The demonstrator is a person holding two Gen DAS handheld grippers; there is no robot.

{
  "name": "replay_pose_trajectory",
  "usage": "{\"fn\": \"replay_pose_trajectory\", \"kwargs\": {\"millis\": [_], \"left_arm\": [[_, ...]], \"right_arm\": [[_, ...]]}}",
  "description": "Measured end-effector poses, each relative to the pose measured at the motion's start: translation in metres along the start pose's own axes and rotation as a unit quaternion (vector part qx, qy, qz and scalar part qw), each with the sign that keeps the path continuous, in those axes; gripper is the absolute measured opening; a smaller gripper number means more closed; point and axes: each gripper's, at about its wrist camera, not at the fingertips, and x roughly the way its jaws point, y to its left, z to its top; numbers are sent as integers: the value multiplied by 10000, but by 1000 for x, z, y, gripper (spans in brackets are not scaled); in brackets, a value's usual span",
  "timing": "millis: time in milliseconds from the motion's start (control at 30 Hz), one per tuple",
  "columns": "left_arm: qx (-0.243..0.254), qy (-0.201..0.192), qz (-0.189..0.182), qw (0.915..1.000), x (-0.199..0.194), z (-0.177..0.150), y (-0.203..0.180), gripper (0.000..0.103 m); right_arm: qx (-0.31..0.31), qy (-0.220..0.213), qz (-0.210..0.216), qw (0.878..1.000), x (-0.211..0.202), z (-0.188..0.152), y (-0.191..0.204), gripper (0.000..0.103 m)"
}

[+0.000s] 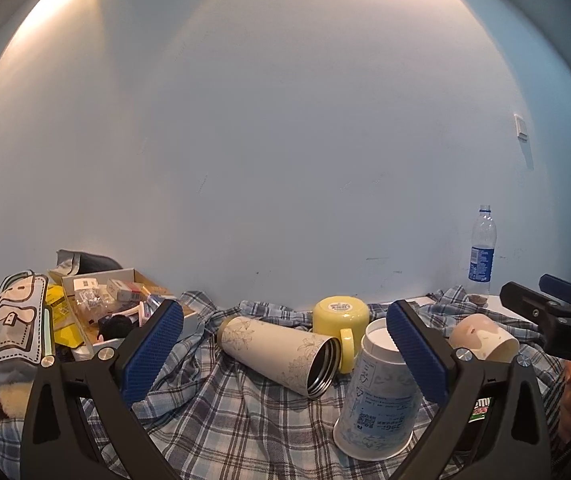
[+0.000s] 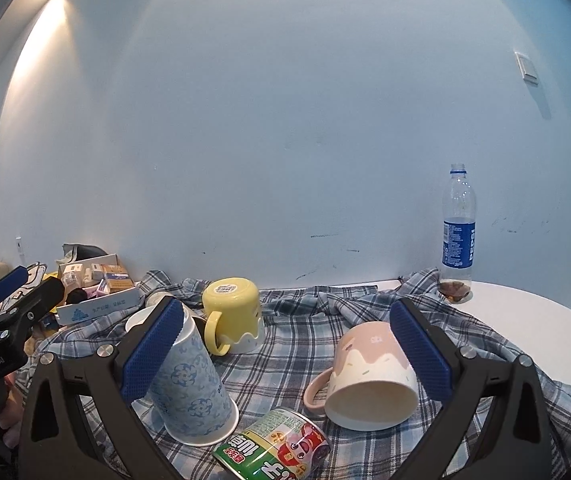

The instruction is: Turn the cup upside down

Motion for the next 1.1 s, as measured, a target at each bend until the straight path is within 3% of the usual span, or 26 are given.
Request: {"fn": "replay_pose_trajectory", "kwargs": {"millis": [1100], "left_arm": [[4, 70, 96, 9999, 3, -2, 2, 103]], "right_arm": [[-271, -7, -92, 9996, -1, -2, 8, 103]]}}
